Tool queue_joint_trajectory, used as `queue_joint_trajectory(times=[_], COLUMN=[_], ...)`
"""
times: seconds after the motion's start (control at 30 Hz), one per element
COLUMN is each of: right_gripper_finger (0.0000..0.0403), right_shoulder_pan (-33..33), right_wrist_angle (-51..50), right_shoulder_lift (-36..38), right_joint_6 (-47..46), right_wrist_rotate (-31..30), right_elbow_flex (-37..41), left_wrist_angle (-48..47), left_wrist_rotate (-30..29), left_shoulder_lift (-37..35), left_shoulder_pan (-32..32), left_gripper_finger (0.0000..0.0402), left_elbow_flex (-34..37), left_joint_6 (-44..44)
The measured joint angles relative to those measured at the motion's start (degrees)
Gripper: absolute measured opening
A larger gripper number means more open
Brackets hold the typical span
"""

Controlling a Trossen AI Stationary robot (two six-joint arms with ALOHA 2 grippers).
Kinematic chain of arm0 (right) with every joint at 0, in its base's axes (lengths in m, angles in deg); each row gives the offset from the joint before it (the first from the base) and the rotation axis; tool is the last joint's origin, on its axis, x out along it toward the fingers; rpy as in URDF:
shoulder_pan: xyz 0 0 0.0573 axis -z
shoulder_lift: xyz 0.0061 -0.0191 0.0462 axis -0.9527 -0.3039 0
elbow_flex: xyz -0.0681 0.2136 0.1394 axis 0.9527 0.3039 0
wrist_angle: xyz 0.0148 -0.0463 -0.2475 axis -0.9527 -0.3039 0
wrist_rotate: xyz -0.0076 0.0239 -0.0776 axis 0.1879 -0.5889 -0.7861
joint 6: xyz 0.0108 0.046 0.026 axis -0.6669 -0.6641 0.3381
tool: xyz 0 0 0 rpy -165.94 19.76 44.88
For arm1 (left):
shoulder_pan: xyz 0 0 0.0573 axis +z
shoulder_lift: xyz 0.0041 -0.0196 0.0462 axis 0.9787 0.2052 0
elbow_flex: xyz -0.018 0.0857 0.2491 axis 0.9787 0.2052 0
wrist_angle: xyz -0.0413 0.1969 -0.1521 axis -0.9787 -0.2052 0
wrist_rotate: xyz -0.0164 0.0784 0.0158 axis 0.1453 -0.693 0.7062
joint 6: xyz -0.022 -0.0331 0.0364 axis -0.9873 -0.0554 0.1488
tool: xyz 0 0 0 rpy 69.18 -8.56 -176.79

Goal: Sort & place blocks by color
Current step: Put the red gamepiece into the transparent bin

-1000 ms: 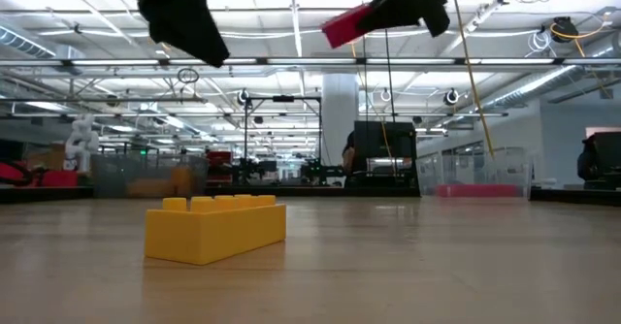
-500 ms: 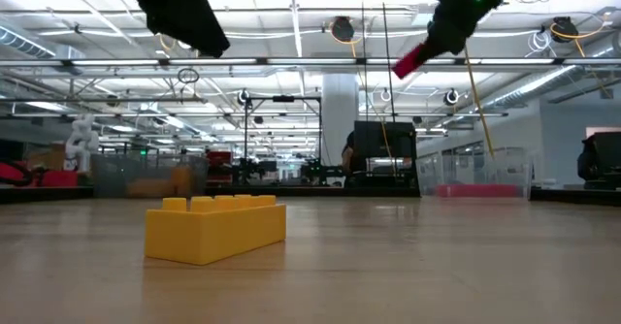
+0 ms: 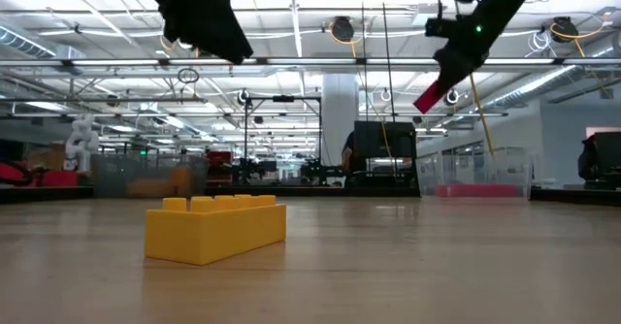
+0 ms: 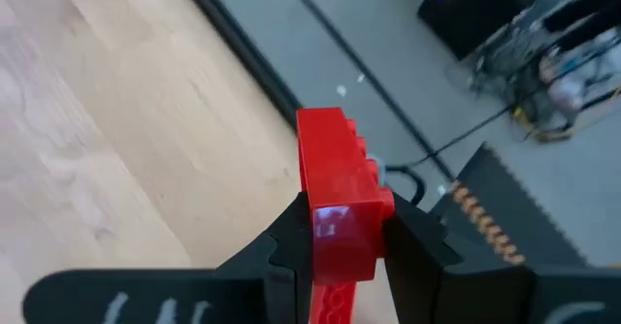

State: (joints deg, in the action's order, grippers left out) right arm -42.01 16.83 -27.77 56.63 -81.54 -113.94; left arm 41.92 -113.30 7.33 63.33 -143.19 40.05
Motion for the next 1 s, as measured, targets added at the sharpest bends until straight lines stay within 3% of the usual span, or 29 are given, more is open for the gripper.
queue_joint_trajectory(times=[0.43, 0.67, 1.0], right_gripper_finger=[0.0078, 0.0084, 0.0199], right_shoulder_pan=[10.2, 14.2, 14.4], right_wrist_angle=[4.6, 5.2, 7.4], right_shoulder_lift=[-4.1, -5.0, -4.7], right_joint_6=[1.8, 2.7, -0.1], right_wrist_rotate=[6.1, 5.4, 5.4], right_elbow_flex=[8.2, 8.8, 8.8], left_wrist_angle=[-0.1, -0.2, -0.4], left_wrist_rotate=[2.4, 2.5, 3.3], left_shoulder_lift=[2.9, 3.0, 2.9], left_shoulder_pan=[2.8, 2.7, 2.7], left_gripper_finger=[0.0180, 0.0180, 0.0180], left_elbow_flex=[0.0, 0.0, 0.0], left_joint_6=[-0.8, -1.3, -2.5])
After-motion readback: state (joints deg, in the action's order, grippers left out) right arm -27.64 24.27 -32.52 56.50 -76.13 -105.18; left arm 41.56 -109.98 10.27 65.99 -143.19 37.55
